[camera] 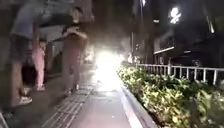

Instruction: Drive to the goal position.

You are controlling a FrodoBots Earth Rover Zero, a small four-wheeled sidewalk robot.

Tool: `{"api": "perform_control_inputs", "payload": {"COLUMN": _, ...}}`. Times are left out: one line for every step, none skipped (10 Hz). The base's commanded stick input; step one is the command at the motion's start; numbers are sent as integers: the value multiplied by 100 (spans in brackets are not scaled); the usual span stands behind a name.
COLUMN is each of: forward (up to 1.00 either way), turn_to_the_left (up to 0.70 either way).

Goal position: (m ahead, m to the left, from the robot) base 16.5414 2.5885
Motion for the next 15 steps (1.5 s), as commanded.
{"api": "perform_control_inputs", "payload": {"forward": 45, "turn_to_the_left": 0}}
{"api": "perform_control_inputs", "payload": {"forward": 45, "turn_to_the_left": 0}}
{"api": "perform_control_inputs", "payload": {"forward": 45, "turn_to_the_left": 0}}
{"api": "perform_control_inputs", "payload": {"forward": 45, "turn_to_the_left": 0}}
{"api": "perform_control_inputs", "payload": {"forward": 45, "turn_to_the_left": 0}}
{"api": "perform_control_inputs", "payload": {"forward": 45, "turn_to_the_left": 0}}
{"api": "perform_control_inputs", "payload": {"forward": 45, "turn_to_the_left": 0}}
{"api": "perform_control_inputs", "payload": {"forward": 45, "turn_to_the_left": 0}}
{"api": "perform_control_inputs", "payload": {"forward": 45, "turn_to_the_left": 0}}
{"api": "perform_control_inputs", "payload": {"forward": 45, "turn_to_the_left": 0}}
{"api": "perform_control_inputs", "payload": {"forward": 45, "turn_to_the_left": 0}}
{"api": "perform_control_inputs", "payload": {"forward": 45, "turn_to_the_left": 0}}
{"api": "perform_control_inputs", "payload": {"forward": 45, "turn_to_the_left": 0}}
{"api": "perform_control_inputs", "payload": {"forward": 45, "turn_to_the_left": 0}}
{"api": "perform_control_inputs", "payload": {"forward": 45, "turn_to_the_left": 0}}
